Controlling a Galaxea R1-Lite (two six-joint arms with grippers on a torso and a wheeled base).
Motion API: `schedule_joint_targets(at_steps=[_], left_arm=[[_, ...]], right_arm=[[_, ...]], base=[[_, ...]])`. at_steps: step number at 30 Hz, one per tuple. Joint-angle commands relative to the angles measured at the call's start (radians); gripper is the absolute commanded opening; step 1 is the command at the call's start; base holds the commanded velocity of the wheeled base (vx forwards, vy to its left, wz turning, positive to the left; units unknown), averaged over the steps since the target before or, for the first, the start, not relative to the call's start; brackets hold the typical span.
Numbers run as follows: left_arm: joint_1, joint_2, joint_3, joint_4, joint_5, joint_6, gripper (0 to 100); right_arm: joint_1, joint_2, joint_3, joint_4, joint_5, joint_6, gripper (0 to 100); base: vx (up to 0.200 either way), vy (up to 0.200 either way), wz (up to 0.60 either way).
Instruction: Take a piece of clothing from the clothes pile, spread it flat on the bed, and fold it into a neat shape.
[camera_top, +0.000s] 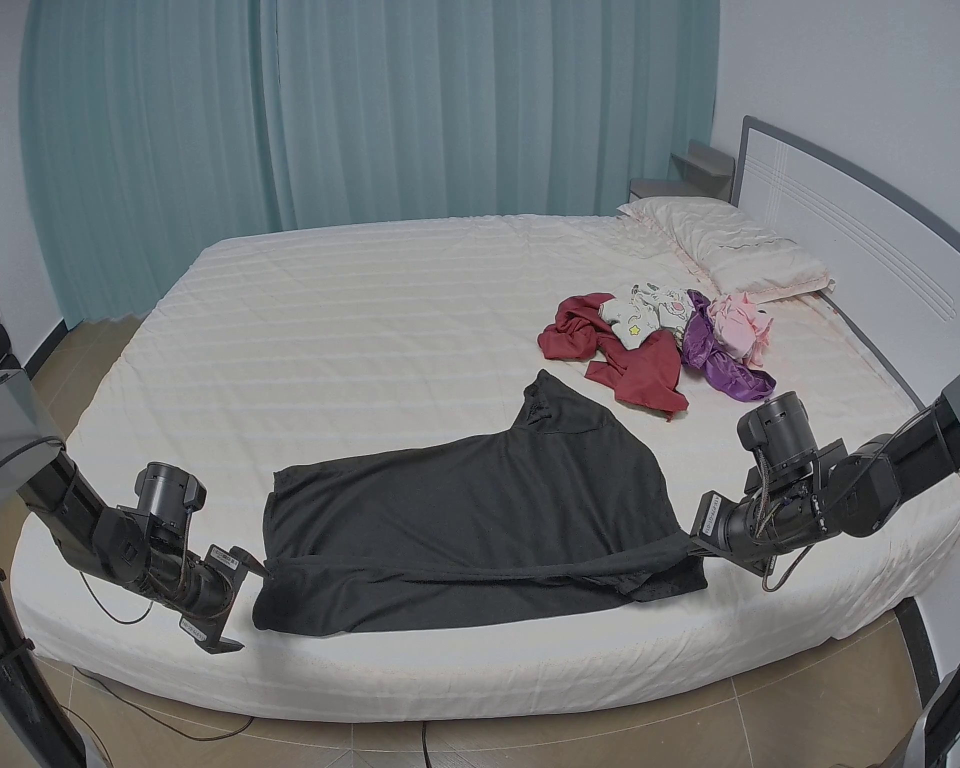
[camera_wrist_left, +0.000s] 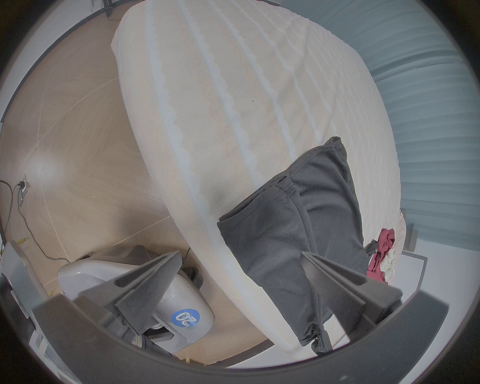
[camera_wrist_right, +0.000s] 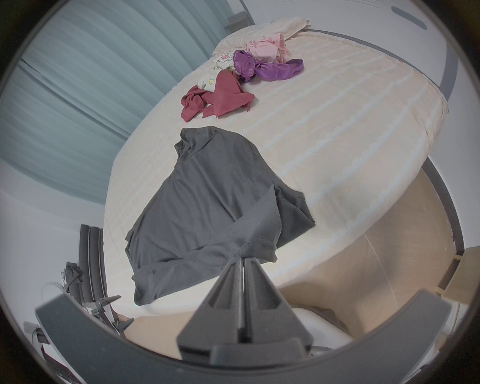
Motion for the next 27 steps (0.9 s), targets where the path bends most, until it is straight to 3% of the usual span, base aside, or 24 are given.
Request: schedule_joint_targets(at_steps=[1,3,4,17,23,27], left_arm=[[0.001,0.000,0.000,0.000,0.000,0.000,100],[-0.001,0.000,0.000,0.000,0.000,0.000,100],[-0.001,0.000,0.000,0.000,0.000,0.000,100],[-0.001,0.000,0.000,0.000,0.000,0.000,100],[0.001,-0.001,0.000,0.000,0.000,0.000,100],[-0.001,-0.001,0.000,0.000,0.000,0.000,100]], right_arm=[[0.000,0.008,0.014,0.005,0.000,-0.009,0],[0.000,0.011,0.019,0.008,0.000,-0.015,0],[0.002,0.019,0.030,0.007,0.000,-0.034,100],[-0.017,0.072,0.021,-0.009,0.032,-0.064,100],[-0.072,0.188,0.030,-0.197,0.137,-0.218,100],[-0.072,0.289,0.008,-0.286,0.143,-0.265,100]], base=[[0.000,0.000,0.00],[0.000,0.000,0.00],[0.000,0.000,0.00],[0.000,0.000,0.00],[0.000,0.000,0.00],[0.000,0.000,0.00]])
